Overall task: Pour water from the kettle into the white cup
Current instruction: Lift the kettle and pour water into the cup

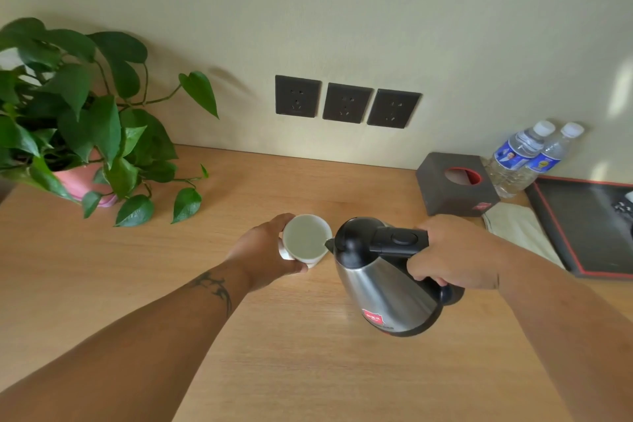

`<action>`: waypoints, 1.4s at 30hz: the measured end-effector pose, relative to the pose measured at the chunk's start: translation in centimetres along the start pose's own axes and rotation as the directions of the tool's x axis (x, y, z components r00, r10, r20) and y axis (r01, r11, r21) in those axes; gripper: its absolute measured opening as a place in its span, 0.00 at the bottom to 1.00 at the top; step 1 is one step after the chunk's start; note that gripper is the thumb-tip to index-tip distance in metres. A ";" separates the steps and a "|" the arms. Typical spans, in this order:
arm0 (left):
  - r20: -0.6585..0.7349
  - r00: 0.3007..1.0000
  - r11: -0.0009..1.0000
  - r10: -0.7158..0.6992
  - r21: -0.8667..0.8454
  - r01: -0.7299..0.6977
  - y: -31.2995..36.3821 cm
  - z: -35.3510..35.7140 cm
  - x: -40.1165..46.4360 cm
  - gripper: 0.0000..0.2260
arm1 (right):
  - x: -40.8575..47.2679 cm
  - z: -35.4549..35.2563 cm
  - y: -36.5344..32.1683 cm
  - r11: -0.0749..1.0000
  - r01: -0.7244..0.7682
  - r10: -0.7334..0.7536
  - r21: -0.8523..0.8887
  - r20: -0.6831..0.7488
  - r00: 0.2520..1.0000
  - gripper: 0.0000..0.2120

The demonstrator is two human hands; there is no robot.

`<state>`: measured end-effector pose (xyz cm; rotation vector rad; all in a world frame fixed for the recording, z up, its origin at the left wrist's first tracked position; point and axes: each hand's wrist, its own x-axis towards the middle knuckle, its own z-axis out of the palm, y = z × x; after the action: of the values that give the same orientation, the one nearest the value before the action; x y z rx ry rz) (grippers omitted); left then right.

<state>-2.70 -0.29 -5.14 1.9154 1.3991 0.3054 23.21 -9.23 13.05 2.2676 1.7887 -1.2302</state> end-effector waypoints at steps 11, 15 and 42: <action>0.008 1.000 1.000 -0.015 -0.015 0.015 -0.2 0.1 0.0 0.40 | 0.8 -0.2 0.3 1.000 -0.004 0.004 -0.024 0.011 1.000 0.10; 0.013 1.000 0.999 -0.021 -0.024 0.021 -0.2 0.1 0.0 0.40 | 0.9 -0.3 0.4 0.999 -0.003 0.004 -0.036 0.012 1.000 0.10; 0.008 1.000 0.999 -0.017 -0.040 0.018 0.2 0.1 -0.2 0.38 | 1.2 -0.6 -0.2 0.997 -0.030 0.032 -0.075 0.024 0.999 0.10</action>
<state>-2.58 -0.51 -5.03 1.8690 1.3938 0.3146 23.41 -7.90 12.86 2.2217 1.7526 -1.1616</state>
